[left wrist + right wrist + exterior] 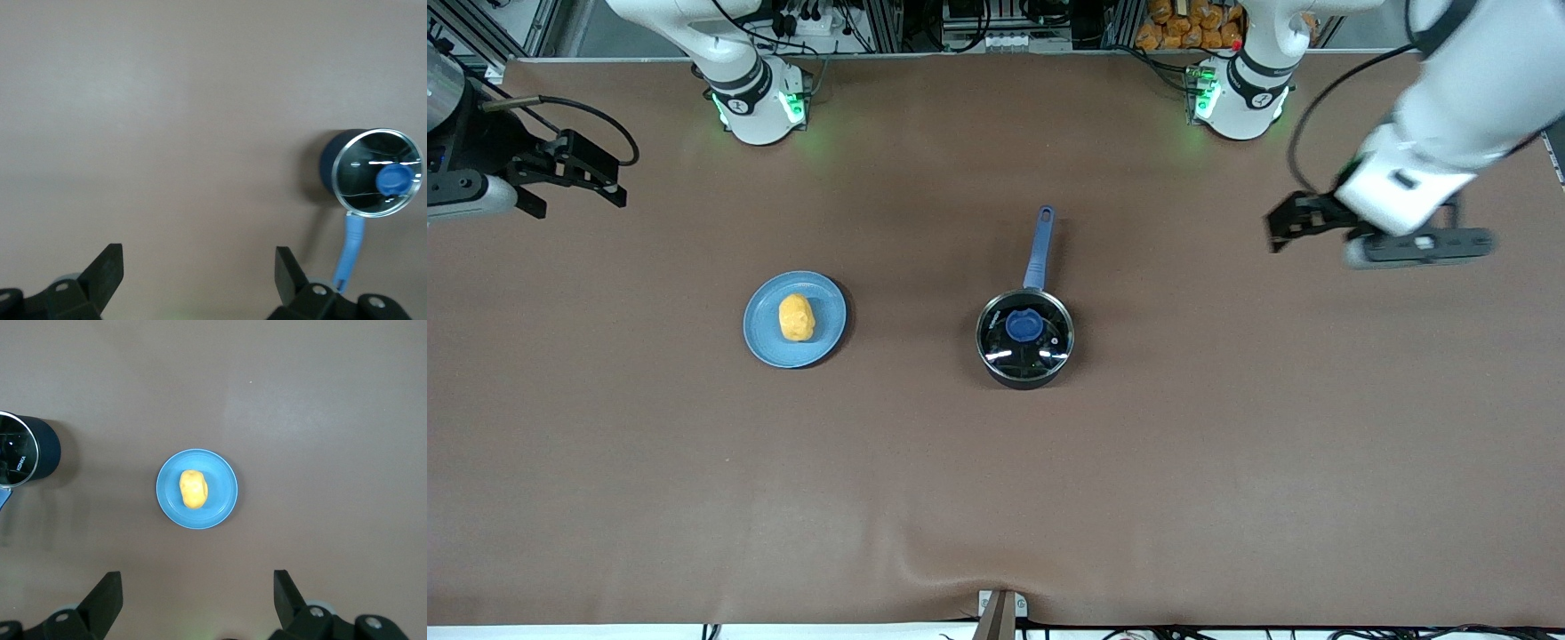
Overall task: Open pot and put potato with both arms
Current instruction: 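Reach the left gripper over the saucepan lid's blue knob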
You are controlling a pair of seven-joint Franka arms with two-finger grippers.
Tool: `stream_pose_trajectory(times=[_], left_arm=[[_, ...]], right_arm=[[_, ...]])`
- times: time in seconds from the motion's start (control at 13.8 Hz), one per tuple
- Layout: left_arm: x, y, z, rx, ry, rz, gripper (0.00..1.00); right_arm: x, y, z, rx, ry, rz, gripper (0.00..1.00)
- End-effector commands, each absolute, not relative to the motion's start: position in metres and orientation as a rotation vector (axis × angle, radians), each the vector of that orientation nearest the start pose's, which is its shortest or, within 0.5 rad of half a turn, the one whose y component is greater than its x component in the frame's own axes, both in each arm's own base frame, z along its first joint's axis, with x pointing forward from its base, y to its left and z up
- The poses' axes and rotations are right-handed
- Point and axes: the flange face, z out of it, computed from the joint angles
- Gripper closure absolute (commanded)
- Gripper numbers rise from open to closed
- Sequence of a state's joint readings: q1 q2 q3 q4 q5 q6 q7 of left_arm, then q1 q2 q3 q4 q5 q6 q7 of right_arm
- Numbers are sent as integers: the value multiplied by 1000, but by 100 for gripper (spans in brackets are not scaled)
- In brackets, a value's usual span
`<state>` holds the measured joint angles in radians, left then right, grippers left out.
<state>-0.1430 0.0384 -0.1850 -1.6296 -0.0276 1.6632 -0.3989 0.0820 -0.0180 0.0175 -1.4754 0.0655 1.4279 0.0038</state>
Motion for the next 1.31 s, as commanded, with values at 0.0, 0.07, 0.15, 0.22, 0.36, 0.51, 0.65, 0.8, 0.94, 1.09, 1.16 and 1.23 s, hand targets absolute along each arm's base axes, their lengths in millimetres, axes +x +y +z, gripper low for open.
stream_pose_trajectory(times=[0.0, 0.07, 0.15, 0.22, 0.36, 0.51, 0.65, 0.8, 0.94, 1.09, 1.16, 1.23], left_arm=[[547, -235, 561, -3182, -213, 29, 0], [545, -256, 549, -3185, -245, 35, 0], [543, -279, 533, -3182, -276, 59, 0], [545, -302, 517, -3186, -297, 66, 0], [548, -342, 493, -3196, -348, 76, 0], [548, -378, 467, -3161, -381, 39, 0], [551, -402, 443, -3151, -425, 12, 0], [551, -423, 419, -3152, -427, 13, 0], [549, -439, 401, -3162, -434, -8, 0], [547, -452, 386, -3175, -452, -35, 0], [545, -459, 378, -3168, -446, -54, 0], [545, -464, 370, -3167, -448, -72, 0]], right_arm=[[532, 58, 672, -3064, -137, 46, 0], [532, 58, 672, -3064, -137, 46, 0], [532, 58, 672, -3062, -134, 46, 0], [532, 58, 672, -3062, -134, 46, 0], [532, 58, 672, -3062, -135, 48, 0], [532, 57, 672, -3063, -132, 51, 0], [532, 55, 672, -3063, -128, 51, 0], [532, 56, 672, -3063, -130, 48, 0], [532, 56, 672, -3063, -130, 48, 0], [532, 56, 672, -3063, -130, 51, 0], [532, 57, 672, -3063, -132, 51, 0], [532, 57, 672, -3063, -132, 51, 0]])
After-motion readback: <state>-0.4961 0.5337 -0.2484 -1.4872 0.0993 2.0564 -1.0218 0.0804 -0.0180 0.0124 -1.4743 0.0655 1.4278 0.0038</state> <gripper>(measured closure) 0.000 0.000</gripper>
